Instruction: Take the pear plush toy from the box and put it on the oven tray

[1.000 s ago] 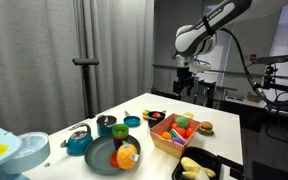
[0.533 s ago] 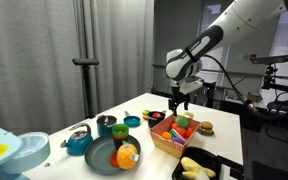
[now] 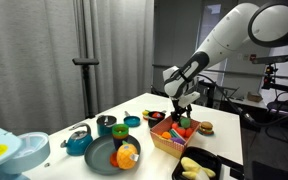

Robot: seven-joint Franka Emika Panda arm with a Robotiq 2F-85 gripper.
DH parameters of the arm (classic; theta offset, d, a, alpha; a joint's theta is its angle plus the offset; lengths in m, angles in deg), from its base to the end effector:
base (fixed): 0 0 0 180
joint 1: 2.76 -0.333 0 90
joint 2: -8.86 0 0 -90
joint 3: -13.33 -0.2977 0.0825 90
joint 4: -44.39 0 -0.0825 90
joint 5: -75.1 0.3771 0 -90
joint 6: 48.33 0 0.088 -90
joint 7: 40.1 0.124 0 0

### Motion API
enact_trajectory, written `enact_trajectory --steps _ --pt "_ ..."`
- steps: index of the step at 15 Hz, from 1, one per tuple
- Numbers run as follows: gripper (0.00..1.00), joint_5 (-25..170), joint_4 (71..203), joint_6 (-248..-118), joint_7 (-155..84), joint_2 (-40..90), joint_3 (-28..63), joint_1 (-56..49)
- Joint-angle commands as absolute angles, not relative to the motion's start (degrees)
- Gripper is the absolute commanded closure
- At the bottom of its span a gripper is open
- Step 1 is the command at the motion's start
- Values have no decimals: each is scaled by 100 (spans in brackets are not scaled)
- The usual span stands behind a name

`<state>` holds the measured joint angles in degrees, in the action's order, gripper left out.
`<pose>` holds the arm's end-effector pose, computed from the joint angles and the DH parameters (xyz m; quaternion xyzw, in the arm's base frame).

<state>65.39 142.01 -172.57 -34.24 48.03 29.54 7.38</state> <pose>0.5688 -0.2810 0.1704 0.9624 -0.1994 -0.1249 0.1354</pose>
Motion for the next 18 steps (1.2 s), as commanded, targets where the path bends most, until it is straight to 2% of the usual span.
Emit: enact_trajectory --steps 1,7,10,12,13,14,15,16,18 --pt "41 6513 13803 -17085 -3465 4953 2870 860" --pt "84 6684 13754 -16850 -4037 4506 2627 976" --pt "88 6719 13699 -16568 -4420 4287 2503 1046" --pt "96 6632 13717 -16494 -4799 4143 2447 1074" --pt "93 6562 13714 -16443 -5008 4100 2429 1077" --pt "95 6533 13719 -16436 -5157 4060 2412 1087" --pt "49 6562 13715 -16381 -5293 4021 2387 1105" --pt "49 6539 13698 -16327 -5390 4002 2386 1095" --pt "35 6533 13668 -16204 -5569 3966 2363 1096"
